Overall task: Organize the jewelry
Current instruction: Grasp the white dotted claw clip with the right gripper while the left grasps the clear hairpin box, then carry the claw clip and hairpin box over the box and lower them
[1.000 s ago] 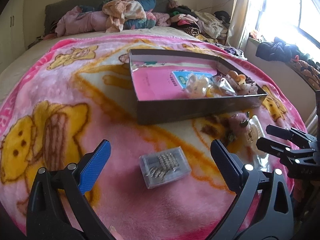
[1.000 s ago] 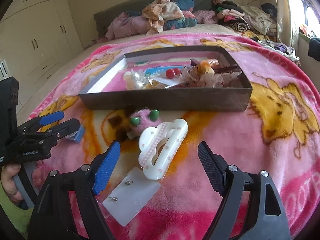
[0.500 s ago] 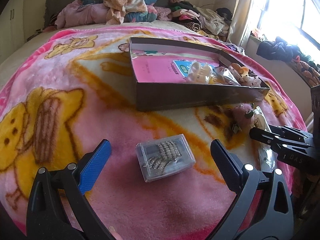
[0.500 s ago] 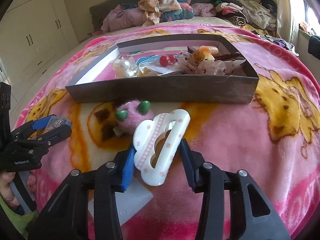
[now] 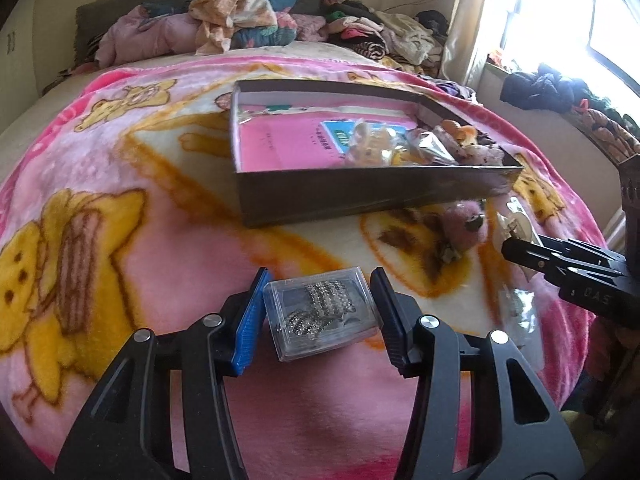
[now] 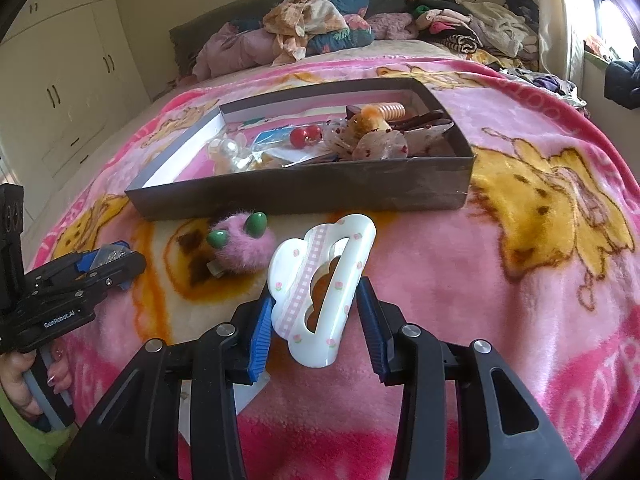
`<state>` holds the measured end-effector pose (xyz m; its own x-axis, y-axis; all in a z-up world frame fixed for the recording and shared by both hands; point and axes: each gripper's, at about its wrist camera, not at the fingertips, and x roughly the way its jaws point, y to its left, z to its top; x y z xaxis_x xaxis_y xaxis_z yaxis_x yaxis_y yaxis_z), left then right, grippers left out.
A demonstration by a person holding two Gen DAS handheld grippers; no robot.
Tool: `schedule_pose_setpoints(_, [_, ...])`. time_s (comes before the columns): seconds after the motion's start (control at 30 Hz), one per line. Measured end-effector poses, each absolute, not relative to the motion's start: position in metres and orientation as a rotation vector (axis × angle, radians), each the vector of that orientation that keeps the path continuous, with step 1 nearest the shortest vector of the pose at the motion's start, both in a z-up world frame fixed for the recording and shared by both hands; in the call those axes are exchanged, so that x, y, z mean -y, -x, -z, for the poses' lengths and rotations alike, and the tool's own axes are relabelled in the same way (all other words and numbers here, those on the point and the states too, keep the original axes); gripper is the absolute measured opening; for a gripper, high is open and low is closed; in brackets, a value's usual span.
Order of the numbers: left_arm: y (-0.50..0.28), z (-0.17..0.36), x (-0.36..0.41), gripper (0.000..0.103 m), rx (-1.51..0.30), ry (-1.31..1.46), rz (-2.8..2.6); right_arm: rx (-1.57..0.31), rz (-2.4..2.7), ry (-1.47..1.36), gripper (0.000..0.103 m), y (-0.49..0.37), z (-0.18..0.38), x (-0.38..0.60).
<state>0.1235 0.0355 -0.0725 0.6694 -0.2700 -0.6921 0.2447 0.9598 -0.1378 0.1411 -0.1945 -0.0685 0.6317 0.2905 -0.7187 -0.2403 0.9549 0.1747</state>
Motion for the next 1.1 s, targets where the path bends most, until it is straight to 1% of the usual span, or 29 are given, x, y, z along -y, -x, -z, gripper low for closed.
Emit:
schedule_pose_setpoints(0.4, [-0.128, 0.054, -0.006, 0.042, -0.745, 0.027, 0.366, -0.785, -0.296, -0.067, 0.038, -0.134, 0.052, 0.207])
schedule_pose_setpoints(1.1, [-0.151, 0.028, 0.013, 0.042, -0.678, 0.023, 0.394, -0.734, -0.278, -0.056, 0.038, -0.136, 0.029, 0.215])
